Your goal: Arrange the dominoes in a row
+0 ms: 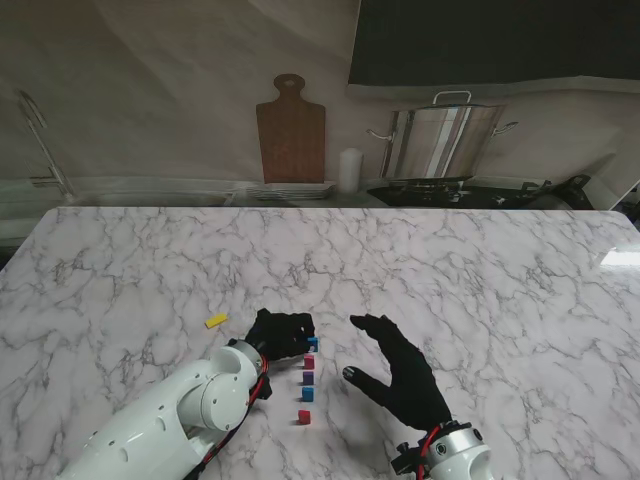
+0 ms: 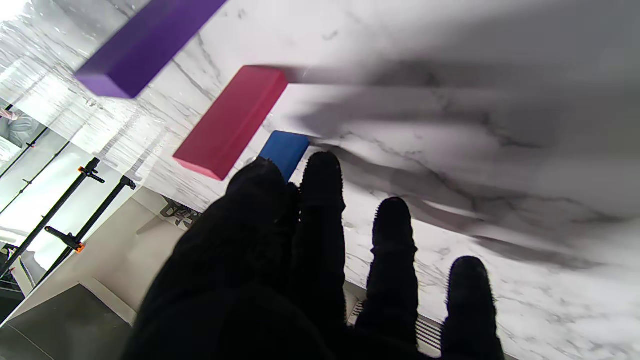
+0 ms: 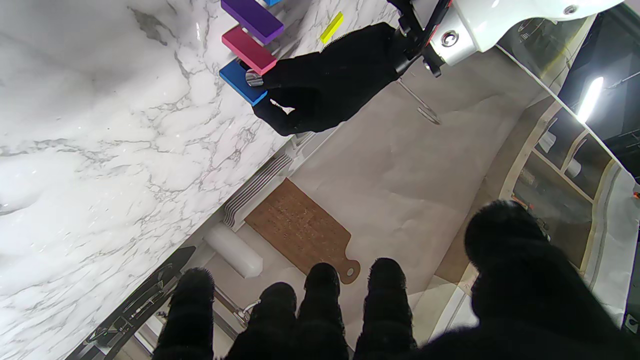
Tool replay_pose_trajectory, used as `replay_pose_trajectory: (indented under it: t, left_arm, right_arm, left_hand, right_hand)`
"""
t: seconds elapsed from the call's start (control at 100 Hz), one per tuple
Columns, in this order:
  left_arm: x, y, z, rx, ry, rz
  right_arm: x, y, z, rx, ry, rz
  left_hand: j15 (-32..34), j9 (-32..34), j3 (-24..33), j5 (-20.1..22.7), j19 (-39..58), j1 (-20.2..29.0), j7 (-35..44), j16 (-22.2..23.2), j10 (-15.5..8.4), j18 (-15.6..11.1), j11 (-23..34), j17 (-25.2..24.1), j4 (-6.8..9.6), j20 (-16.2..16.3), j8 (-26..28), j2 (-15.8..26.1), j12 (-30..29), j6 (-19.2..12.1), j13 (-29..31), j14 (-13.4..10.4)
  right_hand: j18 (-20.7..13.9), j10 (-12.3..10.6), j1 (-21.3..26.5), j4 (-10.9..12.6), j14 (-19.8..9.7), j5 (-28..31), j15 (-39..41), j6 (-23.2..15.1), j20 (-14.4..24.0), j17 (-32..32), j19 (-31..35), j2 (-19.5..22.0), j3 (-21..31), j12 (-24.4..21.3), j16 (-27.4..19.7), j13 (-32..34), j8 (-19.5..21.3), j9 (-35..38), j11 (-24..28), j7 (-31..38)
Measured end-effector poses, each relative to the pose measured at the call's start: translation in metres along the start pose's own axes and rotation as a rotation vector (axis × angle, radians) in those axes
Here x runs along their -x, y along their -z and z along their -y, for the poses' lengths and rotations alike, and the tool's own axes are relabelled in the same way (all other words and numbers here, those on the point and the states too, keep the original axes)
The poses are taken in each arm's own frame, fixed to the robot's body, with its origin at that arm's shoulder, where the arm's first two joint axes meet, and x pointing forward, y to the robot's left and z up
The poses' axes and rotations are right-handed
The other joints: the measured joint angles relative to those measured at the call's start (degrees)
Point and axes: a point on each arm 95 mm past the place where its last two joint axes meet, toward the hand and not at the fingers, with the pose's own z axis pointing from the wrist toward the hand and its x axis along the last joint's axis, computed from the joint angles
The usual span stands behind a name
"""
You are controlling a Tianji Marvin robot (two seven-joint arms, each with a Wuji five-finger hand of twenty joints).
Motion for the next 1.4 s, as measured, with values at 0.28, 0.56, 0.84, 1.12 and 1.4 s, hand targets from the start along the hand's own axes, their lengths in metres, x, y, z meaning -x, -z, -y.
replay_pose_trajectory:
  t: [0.28,0.56,0.84,1.12,1.4]
  left_arm:
    - [0.0,0.001,0.001,0.008,-0.006,-0.002]
    - [0.001,0.001,0.001,0.015,-0.019,-0.007]
    - [0.002,0.003,0.003,0.028,-0.051,-0.013]
    - [0.012,0.016,0.012,0.043,-0.1,-0.02]
    - [0.034,0.037,0.03,0.045,-0.184,0.005]
  right_arm:
    - [0.0,0.0,0.0,-0.001,0.0,0.0]
    - [0.0,0.0,0.0,-0.001,0.0,0.0]
    - [0.0,0.0,0.0,-0.001,0.0,0.0]
    - [0.0,0.0,0.0,-0.001,0.0,0.0]
    - [0.0,0.0,0.0,-0.002,0.002,-0.001]
  left_hand:
    - [-0.31,-1.67,0.0,0.05,-0.77,0.0,-4.69,-0.15,0.16,0.0,0.45,0.0,0.07,0.0,1.24,0.0,-0.6,0.47,-0.46,0.0]
    - [-1.83,-3.46,0.19,0.06,-1.89,0.0,-11.05,-0.45,0.16,0.0,0.97,-0.01,0.07,0.0,0.02,0.01,-1.4,1.62,-1.71,0.58]
    - [-4.32,-6.69,6.5,0.13,-3.07,-2.51,-18.32,-1.84,-0.04,0.0,2.18,-0.01,0.08,0.0,-0.1,-0.26,-3.52,2.16,-2.64,1.01]
    - [-6.45,-13.67,13.64,0.13,-7.22,-8.77,-24.86,-2.89,1.81,-0.01,5.4,-0.12,0.08,0.0,-2.25,-0.32,-9.87,3.37,-5.34,2.08]
    - [-9.01,-21.84,13.34,-0.07,-12.04,-11.81,-30.37,-4.18,4.01,-0.08,3.55,-0.72,0.08,0.49,-4.72,-0.34,-11.33,3.56,-10.26,2.94]
  right_hand:
    - [0.0,0.0,0.0,0.0,0.01,0.0,0.0,0.0,0.0,0.0,0.0,0.0,0.0,0.0,0.0,0.0,-0.01,0.0,0.0,0.0]
    - [0.0,0.0,0.0,0.0,0.01,0.0,0.0,0.0,0.0,0.0,0.0,0.0,0.0,0.0,0.0,0.0,-0.01,0.0,0.0,0.64]
    - [0.0,0.0,0.0,0.0,0.01,0.0,0.0,0.0,0.0,0.0,0.01,0.0,0.0,0.0,0.0,0.0,-0.02,0.0,0.0,0.65]
    - [0.0,0.0,0.0,0.0,0.02,0.0,0.0,0.0,0.0,0.0,0.01,0.0,0.0,0.0,0.0,0.0,-0.02,0.0,0.0,0.65]
    - [0.0,0.0,0.0,0.0,0.02,0.0,0.0,0.0,0.0,0.0,0.02,0.0,0.0,0.0,0.0,0.01,-0.02,0.0,0.0,0.65]
